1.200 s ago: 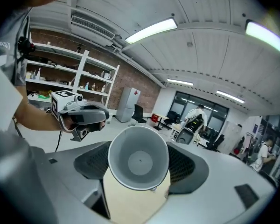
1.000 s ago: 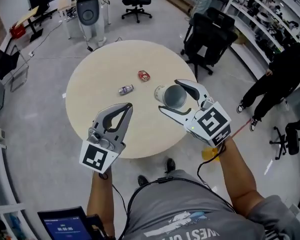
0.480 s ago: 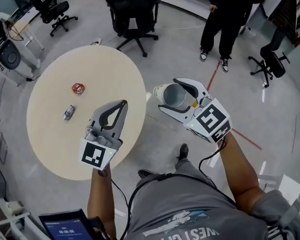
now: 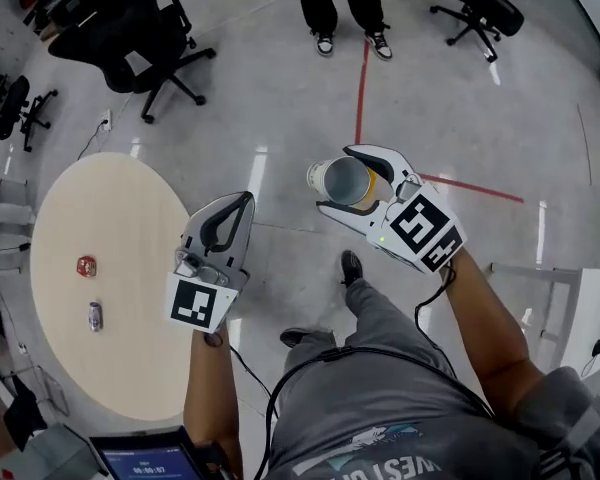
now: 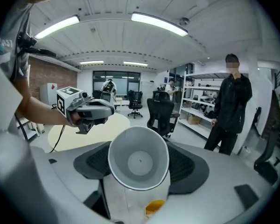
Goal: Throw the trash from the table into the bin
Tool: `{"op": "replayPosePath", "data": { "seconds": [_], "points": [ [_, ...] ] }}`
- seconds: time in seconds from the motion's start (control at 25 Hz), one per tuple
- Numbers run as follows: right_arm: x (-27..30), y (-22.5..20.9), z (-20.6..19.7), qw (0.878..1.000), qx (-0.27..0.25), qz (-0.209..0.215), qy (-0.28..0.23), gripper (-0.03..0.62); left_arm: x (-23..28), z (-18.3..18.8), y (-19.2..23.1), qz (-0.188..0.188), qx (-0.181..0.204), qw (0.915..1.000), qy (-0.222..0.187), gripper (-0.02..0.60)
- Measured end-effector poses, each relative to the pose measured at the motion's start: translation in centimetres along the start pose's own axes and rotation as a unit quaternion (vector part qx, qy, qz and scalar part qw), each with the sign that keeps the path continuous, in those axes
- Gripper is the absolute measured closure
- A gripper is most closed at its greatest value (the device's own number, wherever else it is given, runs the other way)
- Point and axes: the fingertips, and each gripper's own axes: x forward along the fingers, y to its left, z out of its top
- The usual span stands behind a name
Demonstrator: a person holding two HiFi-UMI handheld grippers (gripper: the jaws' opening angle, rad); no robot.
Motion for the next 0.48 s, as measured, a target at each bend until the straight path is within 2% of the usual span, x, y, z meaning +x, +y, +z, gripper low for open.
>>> {"op": "replayPosePath", "data": {
  "seconds": [0.24, 0.36, 0.48],
  "points": [
    [0.7, -9.2, -10.8, 0.998, 0.059, -0.011, 0.035, 0.223, 13.0, -6.9, -2.3, -0.055, -0.027, 0.9977, 0.027, 0.538],
    [2.1, -11.6, -16.9, 0.993, 0.101, -0.013, 0.056, 0.223, 16.8, -11.9, -3.8, -0.080, -0.050, 0.9938, 0.058, 0.538],
    [4.6, -13.9, -23.4, 0.990, 0.121, -0.009, 0.071, 0.223, 19.8, -17.7, -4.7, -0.091, -0.067, 0.9898, 0.087, 0.538]
  ]
}}
